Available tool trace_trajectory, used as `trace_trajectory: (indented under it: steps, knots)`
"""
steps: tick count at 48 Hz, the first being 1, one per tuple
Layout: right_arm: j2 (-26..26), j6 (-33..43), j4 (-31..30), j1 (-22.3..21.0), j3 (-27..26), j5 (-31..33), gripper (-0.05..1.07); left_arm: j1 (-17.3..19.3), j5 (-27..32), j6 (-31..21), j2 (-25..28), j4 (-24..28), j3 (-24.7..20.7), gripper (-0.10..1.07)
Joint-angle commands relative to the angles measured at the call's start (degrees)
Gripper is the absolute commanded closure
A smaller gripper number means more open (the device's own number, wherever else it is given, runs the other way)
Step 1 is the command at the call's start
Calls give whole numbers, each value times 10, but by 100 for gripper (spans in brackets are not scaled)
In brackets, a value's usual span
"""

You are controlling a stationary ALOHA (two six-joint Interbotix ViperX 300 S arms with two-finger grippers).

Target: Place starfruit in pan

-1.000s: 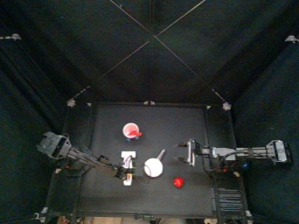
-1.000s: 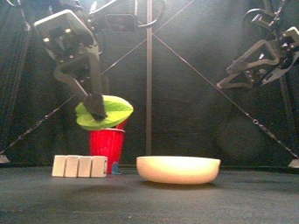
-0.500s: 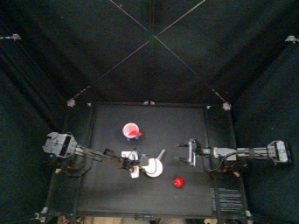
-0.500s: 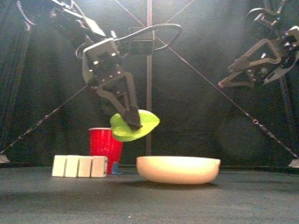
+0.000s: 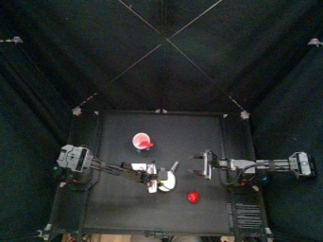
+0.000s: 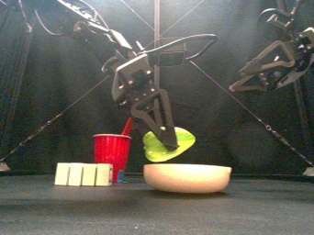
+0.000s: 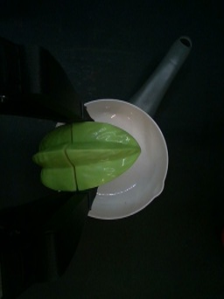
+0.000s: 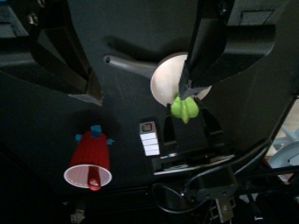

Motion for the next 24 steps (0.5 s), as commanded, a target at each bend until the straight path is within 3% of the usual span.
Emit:
trace_trajectory:
  steps: [1,24]
  knots:
    - [2,0,2,-2,-5,-3,3,2,-4,2,-2,1,-19,26]
    - [6,0,2,-2,-5,-3,3,2,-4,2,2,0,-25,6]
